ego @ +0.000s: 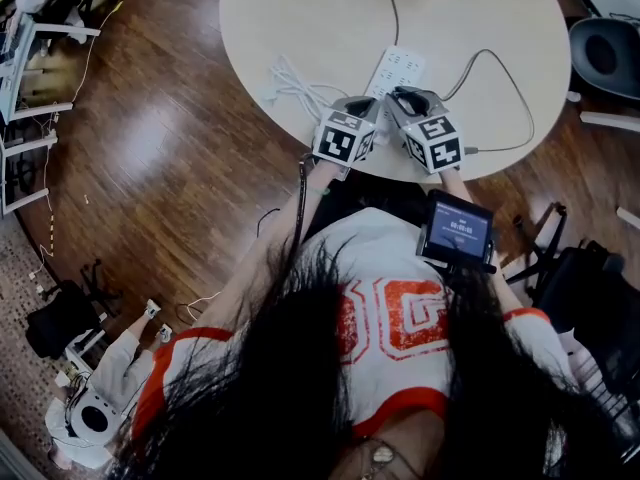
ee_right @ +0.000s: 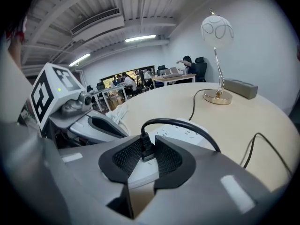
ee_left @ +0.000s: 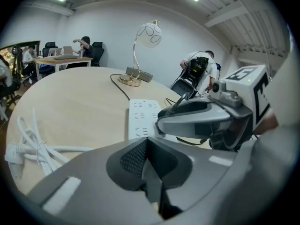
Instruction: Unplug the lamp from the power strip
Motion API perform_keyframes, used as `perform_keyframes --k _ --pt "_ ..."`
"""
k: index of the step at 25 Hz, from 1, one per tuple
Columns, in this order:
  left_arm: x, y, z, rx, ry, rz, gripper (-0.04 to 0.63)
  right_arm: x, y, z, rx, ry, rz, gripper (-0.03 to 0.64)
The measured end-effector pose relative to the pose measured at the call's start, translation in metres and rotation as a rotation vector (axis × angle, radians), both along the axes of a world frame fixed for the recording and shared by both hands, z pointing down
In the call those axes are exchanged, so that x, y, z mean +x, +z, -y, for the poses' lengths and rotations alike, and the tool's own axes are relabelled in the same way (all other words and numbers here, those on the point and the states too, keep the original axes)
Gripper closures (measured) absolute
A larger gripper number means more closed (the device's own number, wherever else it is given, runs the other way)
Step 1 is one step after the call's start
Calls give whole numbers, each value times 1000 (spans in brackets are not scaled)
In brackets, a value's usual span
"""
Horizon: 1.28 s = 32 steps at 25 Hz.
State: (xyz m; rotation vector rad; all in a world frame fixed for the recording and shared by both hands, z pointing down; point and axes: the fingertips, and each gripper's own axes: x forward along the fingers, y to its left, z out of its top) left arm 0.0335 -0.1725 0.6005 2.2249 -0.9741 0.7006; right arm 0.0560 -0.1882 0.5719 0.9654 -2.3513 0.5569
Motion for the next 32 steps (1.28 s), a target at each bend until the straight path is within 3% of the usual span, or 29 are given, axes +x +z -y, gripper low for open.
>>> perform_keyframes --k 5,11,15,20,23,26,27,32 --pt "6 -2 2 -1 17 28 595 -3 -5 -4 144 -85 -163 535" --pt "6 -1 7 -11 34 62 594 -4 -5 -3 202 -145 -223 535" --pt "11 -2 4 3 43 40 595 3 3 -1 106 -67 -161 535" --pt "8 0 4 -22 -9 -27 595 11 -2 -1 108 28 -25 541" --pt "8 -1 5 -13 -17 -53 595 10 -11 -1 145 26 10 545" --pt "11 0 5 -19 -14 -52 595 -1 -55 2 198 35 207 545" --pt "12 2 5 -13 -9 -42 595 -7 -65 6 206 34 231 543" --pt "11 4 7 -31 -9 -52 595 1 -45 16 162 37 94 540"
